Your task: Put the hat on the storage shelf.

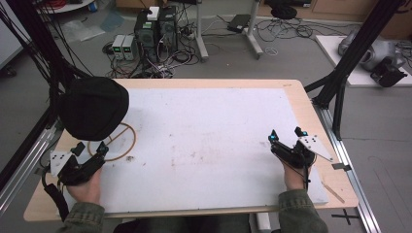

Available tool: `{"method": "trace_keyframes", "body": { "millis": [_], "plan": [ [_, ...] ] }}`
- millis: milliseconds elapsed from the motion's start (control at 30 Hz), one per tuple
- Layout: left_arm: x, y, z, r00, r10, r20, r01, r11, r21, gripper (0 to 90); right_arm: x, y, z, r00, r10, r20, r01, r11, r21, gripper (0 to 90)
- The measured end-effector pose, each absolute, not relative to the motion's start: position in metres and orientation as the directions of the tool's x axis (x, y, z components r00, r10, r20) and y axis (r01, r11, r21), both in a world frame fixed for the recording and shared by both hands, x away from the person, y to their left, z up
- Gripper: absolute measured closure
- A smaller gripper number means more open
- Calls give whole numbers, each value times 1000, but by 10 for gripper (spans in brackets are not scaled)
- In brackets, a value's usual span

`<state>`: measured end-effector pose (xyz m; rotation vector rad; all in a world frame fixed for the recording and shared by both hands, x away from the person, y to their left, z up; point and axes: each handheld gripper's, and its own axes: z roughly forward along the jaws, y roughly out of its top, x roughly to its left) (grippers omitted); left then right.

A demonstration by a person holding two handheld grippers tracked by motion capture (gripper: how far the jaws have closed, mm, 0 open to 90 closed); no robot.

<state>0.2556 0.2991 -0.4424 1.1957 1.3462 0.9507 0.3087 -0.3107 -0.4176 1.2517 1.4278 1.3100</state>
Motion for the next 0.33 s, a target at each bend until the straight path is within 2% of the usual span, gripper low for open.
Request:
{"method": "trace_keyframes", "body": {
  "millis": [333],
  "plan": [
    [256, 299, -442, 53, 979, -198, 143, 189, 972, 223, 310, -310, -419, -178, 983, 54, 150, -27, 988, 110]
  ]
}}
